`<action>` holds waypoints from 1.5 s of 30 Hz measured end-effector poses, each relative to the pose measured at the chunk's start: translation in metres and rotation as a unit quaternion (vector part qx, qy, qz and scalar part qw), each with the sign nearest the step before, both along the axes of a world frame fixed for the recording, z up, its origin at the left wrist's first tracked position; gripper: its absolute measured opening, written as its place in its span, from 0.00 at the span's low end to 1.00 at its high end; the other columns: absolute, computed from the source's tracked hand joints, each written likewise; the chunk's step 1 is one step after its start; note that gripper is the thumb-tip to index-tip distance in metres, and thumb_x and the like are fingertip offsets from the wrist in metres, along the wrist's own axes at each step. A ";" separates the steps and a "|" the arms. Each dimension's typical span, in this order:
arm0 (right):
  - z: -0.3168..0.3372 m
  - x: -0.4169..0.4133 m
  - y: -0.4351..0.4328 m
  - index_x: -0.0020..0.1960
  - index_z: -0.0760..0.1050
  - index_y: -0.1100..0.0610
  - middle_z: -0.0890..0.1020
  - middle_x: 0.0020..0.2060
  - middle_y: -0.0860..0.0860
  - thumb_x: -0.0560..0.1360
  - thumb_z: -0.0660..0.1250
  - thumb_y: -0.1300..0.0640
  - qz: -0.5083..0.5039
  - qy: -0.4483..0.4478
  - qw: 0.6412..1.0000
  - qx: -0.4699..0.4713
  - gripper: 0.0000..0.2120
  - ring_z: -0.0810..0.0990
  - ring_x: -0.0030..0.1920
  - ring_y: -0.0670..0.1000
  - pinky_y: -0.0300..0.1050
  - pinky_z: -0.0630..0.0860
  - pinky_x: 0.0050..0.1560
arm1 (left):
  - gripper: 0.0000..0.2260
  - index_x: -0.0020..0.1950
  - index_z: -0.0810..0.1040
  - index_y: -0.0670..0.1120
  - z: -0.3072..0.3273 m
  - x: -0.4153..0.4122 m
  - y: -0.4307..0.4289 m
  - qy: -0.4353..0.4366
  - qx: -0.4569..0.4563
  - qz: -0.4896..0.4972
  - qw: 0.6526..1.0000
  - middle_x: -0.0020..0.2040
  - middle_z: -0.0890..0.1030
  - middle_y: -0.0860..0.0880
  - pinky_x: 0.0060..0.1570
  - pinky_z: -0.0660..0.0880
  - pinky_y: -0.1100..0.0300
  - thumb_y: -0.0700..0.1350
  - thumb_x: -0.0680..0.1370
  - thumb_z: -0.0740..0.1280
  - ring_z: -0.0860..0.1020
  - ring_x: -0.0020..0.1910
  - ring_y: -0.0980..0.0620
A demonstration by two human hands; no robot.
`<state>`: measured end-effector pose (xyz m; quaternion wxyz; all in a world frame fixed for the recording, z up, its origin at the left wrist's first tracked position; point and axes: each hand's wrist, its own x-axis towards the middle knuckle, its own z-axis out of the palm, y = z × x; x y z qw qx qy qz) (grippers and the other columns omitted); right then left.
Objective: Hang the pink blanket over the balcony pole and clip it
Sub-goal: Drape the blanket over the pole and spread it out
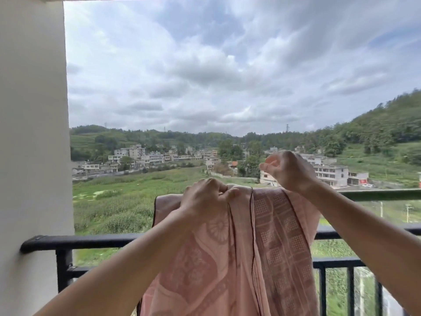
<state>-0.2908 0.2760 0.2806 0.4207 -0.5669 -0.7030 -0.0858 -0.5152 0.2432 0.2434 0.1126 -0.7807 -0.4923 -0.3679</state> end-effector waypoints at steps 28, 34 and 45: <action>0.014 0.069 0.091 0.47 0.84 0.55 0.84 0.48 0.51 0.69 0.76 0.53 -0.009 -0.069 0.972 -0.226 0.09 0.80 0.45 0.50 0.44 0.76 0.52 | 0.26 0.27 0.70 0.48 0.004 -0.004 0.021 -0.014 -0.018 0.110 0.994 0.23 0.72 0.53 0.28 0.64 0.61 0.65 0.77 0.58 0.71 0.25 0.53; -0.005 0.025 -0.020 0.55 0.80 0.50 0.79 0.44 0.42 0.68 0.63 0.31 0.160 -0.128 0.977 -0.052 0.27 0.80 0.42 0.45 0.46 0.79 0.43 | 0.24 0.28 0.70 0.47 0.008 -0.003 0.035 -0.084 -0.028 0.136 0.987 0.23 0.71 0.53 0.28 0.64 0.62 0.60 0.78 0.59 0.70 0.24 0.52; -0.059 0.090 -0.035 0.53 0.83 0.53 0.86 0.45 0.49 0.73 0.69 0.48 0.127 -0.123 0.973 0.147 0.13 0.84 0.43 0.49 0.51 0.82 0.42 | 0.24 0.30 0.72 0.47 0.010 0.003 0.027 -0.086 -0.034 0.162 0.983 0.26 0.74 0.51 0.32 0.70 0.60 0.62 0.78 0.58 0.74 0.27 0.49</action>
